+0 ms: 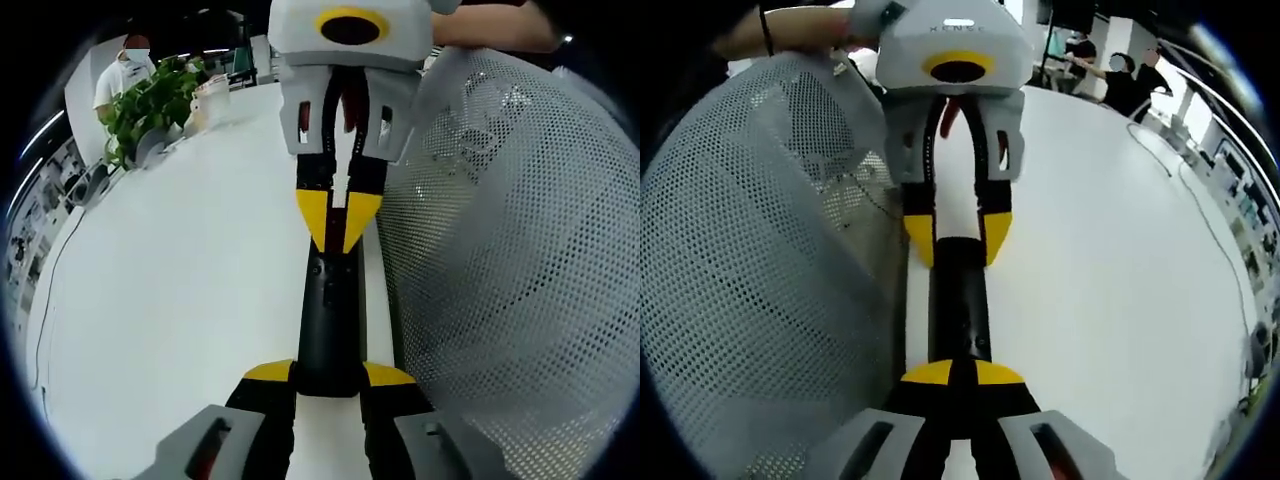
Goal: Press the specified remote control buttons in sequence, fully releasing each button before pressing the next.
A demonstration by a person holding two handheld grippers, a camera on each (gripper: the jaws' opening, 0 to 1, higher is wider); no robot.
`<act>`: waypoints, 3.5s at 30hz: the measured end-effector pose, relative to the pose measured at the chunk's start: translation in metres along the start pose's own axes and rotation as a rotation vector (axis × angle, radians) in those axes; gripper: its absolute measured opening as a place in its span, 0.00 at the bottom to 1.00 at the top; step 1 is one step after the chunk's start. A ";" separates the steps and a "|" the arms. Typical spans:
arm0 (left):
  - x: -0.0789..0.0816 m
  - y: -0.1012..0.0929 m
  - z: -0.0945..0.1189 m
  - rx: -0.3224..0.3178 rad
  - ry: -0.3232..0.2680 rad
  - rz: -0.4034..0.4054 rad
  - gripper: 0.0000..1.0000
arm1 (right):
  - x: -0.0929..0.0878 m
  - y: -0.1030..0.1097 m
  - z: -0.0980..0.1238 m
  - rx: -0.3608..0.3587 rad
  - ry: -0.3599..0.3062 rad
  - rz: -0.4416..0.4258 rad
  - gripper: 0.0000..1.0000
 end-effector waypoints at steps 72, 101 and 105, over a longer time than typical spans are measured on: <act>0.002 -0.001 0.000 -0.003 0.020 -0.009 0.25 | -0.004 0.001 0.002 -0.029 0.071 -0.119 0.04; 0.001 0.000 0.000 -0.003 0.023 -0.014 0.25 | -0.008 0.004 0.006 -0.077 0.076 -0.155 0.01; 0.001 0.001 0.000 -0.002 0.019 -0.008 0.25 | -0.011 0.005 0.007 -0.085 0.043 -0.157 0.01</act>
Point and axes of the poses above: the point that each gripper's makers call its tool centre point, and the gripper's own axes: z roughly backward along the fingers, y roughly to its left, x roughly out of its top, the point moved 8 cm from there along z, roughly backward along the fingers, and after that the axes turned 4 degrees about x, right-handed, at the moved point
